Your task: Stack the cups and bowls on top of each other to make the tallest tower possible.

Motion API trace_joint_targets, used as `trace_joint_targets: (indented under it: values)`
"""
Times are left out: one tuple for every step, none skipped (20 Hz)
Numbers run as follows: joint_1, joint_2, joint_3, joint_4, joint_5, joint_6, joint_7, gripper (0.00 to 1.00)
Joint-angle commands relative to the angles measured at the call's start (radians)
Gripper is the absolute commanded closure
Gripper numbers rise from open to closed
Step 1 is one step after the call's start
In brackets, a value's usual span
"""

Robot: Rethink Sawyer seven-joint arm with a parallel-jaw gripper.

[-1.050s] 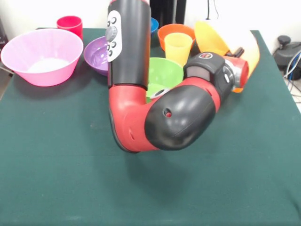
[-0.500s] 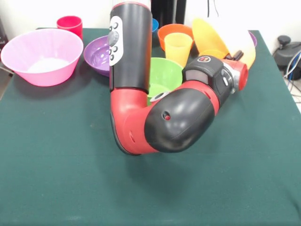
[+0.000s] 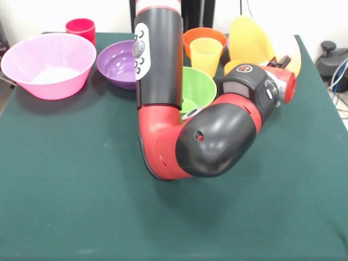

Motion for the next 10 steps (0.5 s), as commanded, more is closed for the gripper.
trace_joint_targets:
  values:
    - [0.017, 0.028, 0.066, 0.04, -0.013, -0.056, 0.236, 1.0]
    - [0.018, 0.028, 0.071, 0.036, -0.022, -0.057, 0.229, 1.0]
    - [0.018, 0.029, 0.076, 0.032, -0.032, -0.057, 0.223, 1.0]
    - [0.019, 0.023, 0.073, 0.035, -0.03, -0.064, 0.225, 1.0]
    - [0.019, 0.019, 0.071, 0.036, -0.032, -0.073, 0.226, 1.0]
    - [0.019, 0.019, 0.07, 0.032, -0.044, -0.079, 0.215, 1.0]
    - [0.018, 0.015, 0.067, 0.028, -0.06, -0.089, 0.193, 1.0]
    - [0.019, 0.015, 0.063, 0.024, -0.076, -0.105, 0.168, 1.0]
    - [0.021, 0.008, 0.051, 0.022, -0.093, -0.134, 0.137, 1.0]
    - [0.023, 0.002, 0.041, 0.023, -0.103, -0.16, 0.099, 1.0]
